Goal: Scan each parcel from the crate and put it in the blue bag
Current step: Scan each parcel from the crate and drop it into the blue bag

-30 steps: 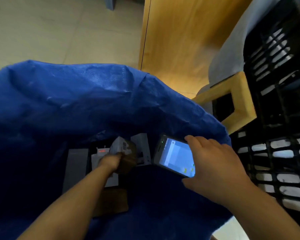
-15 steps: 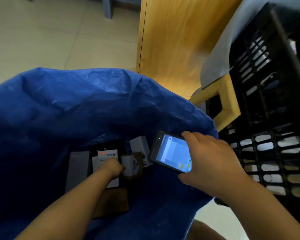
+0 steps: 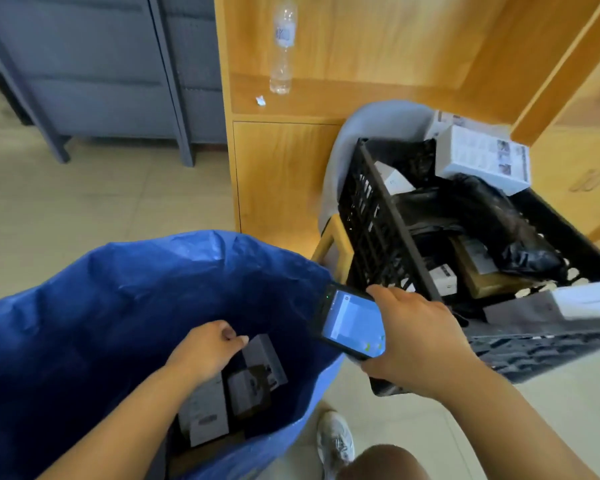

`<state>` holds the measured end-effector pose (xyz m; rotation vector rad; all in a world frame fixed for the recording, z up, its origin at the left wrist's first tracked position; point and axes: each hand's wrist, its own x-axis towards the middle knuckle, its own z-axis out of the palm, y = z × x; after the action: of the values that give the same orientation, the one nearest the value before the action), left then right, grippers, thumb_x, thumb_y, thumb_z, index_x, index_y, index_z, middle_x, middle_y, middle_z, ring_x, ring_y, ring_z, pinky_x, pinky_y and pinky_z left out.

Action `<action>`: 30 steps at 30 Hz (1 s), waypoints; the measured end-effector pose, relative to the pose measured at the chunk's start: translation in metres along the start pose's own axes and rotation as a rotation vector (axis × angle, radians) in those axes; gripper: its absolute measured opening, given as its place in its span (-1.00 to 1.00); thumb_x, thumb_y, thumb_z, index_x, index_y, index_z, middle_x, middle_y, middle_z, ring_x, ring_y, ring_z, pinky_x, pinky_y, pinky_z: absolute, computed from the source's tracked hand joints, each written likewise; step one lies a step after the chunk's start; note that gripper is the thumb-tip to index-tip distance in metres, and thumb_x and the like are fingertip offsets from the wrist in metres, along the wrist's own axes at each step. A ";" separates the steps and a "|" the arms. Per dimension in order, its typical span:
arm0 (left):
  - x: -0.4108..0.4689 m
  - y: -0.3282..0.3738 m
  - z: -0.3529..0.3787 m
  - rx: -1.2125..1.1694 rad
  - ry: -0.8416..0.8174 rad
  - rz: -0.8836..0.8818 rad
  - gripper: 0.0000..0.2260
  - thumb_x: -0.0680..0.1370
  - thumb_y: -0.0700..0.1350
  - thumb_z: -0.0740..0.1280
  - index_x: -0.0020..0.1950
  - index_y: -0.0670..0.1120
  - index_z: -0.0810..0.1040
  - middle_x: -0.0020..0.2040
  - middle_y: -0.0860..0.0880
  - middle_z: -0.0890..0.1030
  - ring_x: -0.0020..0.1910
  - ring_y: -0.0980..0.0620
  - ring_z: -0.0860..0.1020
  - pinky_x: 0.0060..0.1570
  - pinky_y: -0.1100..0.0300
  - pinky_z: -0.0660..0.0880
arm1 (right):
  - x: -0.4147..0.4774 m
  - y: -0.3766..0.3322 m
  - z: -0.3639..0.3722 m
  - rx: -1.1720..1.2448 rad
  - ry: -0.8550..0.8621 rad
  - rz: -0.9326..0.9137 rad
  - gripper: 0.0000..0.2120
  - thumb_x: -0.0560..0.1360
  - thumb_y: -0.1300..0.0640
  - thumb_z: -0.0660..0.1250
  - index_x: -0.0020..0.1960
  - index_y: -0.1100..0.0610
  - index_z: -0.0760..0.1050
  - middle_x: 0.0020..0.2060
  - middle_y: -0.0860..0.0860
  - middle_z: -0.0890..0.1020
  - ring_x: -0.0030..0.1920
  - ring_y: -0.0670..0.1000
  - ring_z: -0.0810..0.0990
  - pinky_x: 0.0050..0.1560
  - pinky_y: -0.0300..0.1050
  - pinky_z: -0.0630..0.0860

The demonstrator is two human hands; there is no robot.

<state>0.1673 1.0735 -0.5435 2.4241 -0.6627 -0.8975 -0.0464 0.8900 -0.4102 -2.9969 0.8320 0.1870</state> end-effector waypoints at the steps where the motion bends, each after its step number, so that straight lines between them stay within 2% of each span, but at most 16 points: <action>1: -0.009 0.012 -0.004 -0.029 0.026 0.028 -0.74 0.53 0.17 0.31 0.06 0.02 0.54 0.01 0.08 0.57 -0.04 0.10 0.53 -0.14 0.23 0.45 | -0.010 0.006 -0.006 0.011 0.018 0.016 -0.32 0.22 -0.22 0.40 0.25 -0.06 0.24 0.02 -0.14 0.47 0.02 0.00 0.49 -0.15 -0.11 0.28; 5: -0.043 0.062 -0.009 -0.112 0.112 0.154 -0.79 0.51 0.18 0.33 0.01 0.09 0.56 -0.01 0.16 0.58 -0.07 0.23 0.52 -0.19 0.30 0.37 | -0.049 0.034 -0.033 0.106 0.068 0.075 -0.26 0.18 -0.26 0.40 0.27 -0.06 0.25 0.05 -0.12 0.49 0.03 0.01 0.50 -0.14 -0.09 0.40; 8: -0.064 0.101 -0.003 -0.170 0.137 0.252 -0.82 0.50 0.19 0.33 -0.05 0.13 0.58 -0.04 0.16 0.62 -0.04 0.26 0.54 -0.12 0.27 0.42 | -0.076 0.061 -0.048 0.201 0.118 0.120 -0.23 0.19 -0.21 0.43 0.31 -0.06 0.24 0.04 -0.12 0.49 -0.01 -0.01 0.49 -0.15 -0.10 0.46; 14: -0.080 0.187 0.021 -0.214 0.131 0.425 -0.89 0.50 0.14 0.36 -0.15 0.15 0.61 -0.12 0.19 0.65 -0.07 0.28 0.56 -0.13 0.31 0.42 | -0.107 0.133 -0.060 0.251 0.211 0.280 -0.24 0.19 -0.18 0.46 0.31 -0.13 0.22 -0.07 -0.16 0.40 -0.14 -0.06 0.43 -0.32 -0.19 0.36; 18: -0.075 0.249 0.044 -0.193 0.159 0.515 -0.90 0.50 0.12 0.36 -0.18 0.16 0.61 -0.19 0.23 0.63 -0.16 0.33 0.55 -0.21 0.35 0.41 | -0.112 0.184 -0.054 0.255 0.301 0.415 -0.26 0.16 -0.18 0.47 0.27 -0.11 0.27 -0.13 -0.16 0.38 -0.19 -0.06 0.41 -0.31 -0.18 0.36; 22: -0.057 0.315 0.076 -0.210 0.109 0.557 -0.89 0.51 0.12 0.35 -0.16 0.13 0.59 -0.21 0.12 0.63 -0.20 0.22 0.57 -0.21 0.27 0.46 | -0.106 0.231 -0.045 0.247 0.357 0.535 -0.20 0.15 -0.21 0.47 0.31 -0.07 0.27 -0.06 -0.13 0.45 -0.13 -0.02 0.45 -0.28 -0.16 0.36; 24: -0.043 0.348 0.095 -0.238 0.045 0.522 -0.83 0.52 0.14 0.34 -0.07 0.07 0.59 -0.18 0.08 0.62 -0.18 0.14 0.58 -0.17 0.21 0.50 | -0.101 0.250 -0.042 0.278 0.372 0.575 -0.26 0.15 -0.21 0.45 0.25 -0.08 0.28 -0.11 -0.14 0.43 -0.16 -0.02 0.46 -0.28 -0.14 0.42; 26: -0.028 0.376 0.114 -0.215 -0.011 0.438 -0.64 0.52 0.19 0.32 0.18 -0.01 0.53 -0.02 0.06 0.59 -0.05 0.09 0.56 -0.10 0.20 0.48 | -0.095 0.263 -0.038 0.314 0.377 0.596 -0.30 0.14 -0.21 0.45 0.20 -0.10 0.27 -0.15 -0.15 0.41 -0.18 -0.03 0.45 -0.29 -0.14 0.45; 28: -0.013 0.397 0.133 -0.199 -0.092 0.309 -0.35 0.52 0.25 0.27 0.46 -0.10 0.29 0.26 -0.08 0.51 0.19 -0.06 0.51 0.09 0.11 0.47 | -0.091 0.274 -0.032 0.344 0.380 0.613 -0.31 0.12 -0.22 0.45 0.16 -0.12 0.26 -0.17 -0.18 0.39 -0.19 -0.05 0.44 -0.31 -0.15 0.42; 29: -0.006 0.406 0.141 -0.237 -0.138 0.235 -0.26 0.51 0.28 0.26 0.53 -0.13 0.16 0.33 -0.15 0.46 0.24 -0.13 0.49 0.17 0.03 0.47 | -0.090 0.278 -0.029 0.350 0.377 0.618 -0.30 0.10 -0.24 0.45 0.15 -0.14 0.25 -0.17 -0.19 0.39 -0.18 -0.07 0.43 -0.30 -0.16 0.40; 30: 0.000 0.413 0.148 -0.297 -0.164 0.169 -0.20 0.50 0.29 0.26 0.55 -0.14 0.09 0.31 -0.17 0.47 0.21 -0.16 0.50 0.19 0.01 0.48 | -0.089 0.281 -0.026 0.353 0.369 0.623 -0.29 0.09 -0.26 0.44 0.15 -0.15 0.24 -0.16 -0.19 0.39 -0.17 -0.07 0.43 -0.30 -0.16 0.39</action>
<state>-0.0478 0.7162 -0.4077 2.0175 -0.7239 -1.0511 -0.2638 0.6929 -0.3715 -2.3870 1.6148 -0.4686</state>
